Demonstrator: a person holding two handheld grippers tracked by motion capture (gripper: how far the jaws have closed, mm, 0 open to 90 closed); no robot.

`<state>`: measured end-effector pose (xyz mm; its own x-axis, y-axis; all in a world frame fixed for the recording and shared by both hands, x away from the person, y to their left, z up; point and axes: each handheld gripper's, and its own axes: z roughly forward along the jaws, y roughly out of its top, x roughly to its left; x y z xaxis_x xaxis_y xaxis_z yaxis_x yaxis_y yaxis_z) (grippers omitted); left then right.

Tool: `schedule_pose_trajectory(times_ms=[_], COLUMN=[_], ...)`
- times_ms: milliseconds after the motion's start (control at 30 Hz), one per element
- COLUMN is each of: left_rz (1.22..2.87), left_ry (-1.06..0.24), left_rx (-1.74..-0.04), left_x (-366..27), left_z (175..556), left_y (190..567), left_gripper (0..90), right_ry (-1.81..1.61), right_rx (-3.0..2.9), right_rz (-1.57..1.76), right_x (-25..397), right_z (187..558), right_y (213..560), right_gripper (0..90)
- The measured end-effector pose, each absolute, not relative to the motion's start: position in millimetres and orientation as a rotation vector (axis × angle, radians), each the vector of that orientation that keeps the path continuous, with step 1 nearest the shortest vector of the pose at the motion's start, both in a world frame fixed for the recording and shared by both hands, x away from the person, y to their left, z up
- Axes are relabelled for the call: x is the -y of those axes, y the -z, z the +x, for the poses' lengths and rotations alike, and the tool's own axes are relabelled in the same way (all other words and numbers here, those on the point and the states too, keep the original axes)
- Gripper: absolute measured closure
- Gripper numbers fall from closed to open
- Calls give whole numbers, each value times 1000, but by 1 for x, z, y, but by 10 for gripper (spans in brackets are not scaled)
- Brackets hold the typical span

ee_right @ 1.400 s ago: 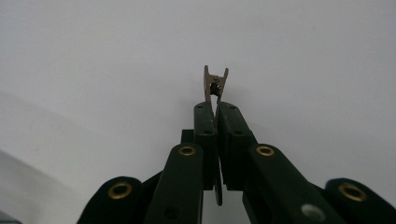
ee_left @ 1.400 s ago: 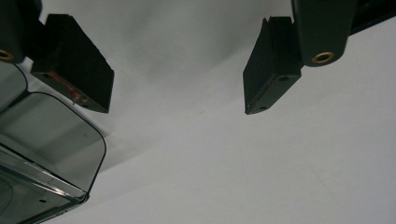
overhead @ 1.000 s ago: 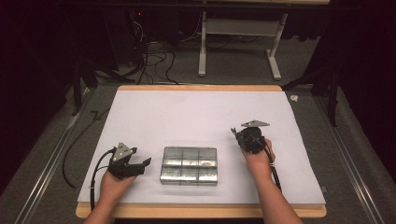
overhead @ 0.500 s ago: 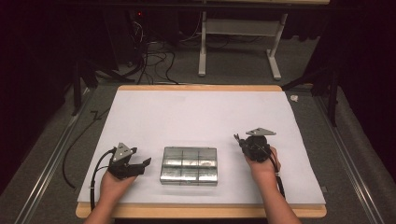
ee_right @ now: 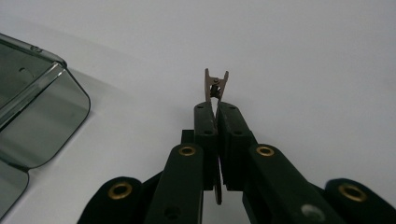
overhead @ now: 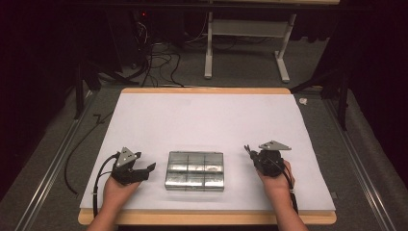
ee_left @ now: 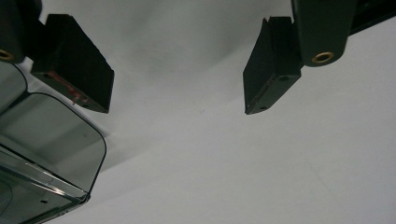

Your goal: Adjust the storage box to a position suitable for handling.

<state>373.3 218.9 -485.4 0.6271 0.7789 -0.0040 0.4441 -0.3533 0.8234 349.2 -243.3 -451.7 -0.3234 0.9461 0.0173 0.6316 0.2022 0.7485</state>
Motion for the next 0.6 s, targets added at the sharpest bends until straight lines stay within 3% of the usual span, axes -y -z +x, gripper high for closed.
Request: schedule_pose_trajectory(times_ms=[600], left_rz=[1996], left_ry=[-510], left_rx=[-955], left_x=[-219], left_z=[372], left_y=[485], left_gripper=[250], right_ry=[-937], right_rx=[-2017], right_rz=[1474], right_x=[261], right_z=[314], right_y=[460], right_gripper=[880])
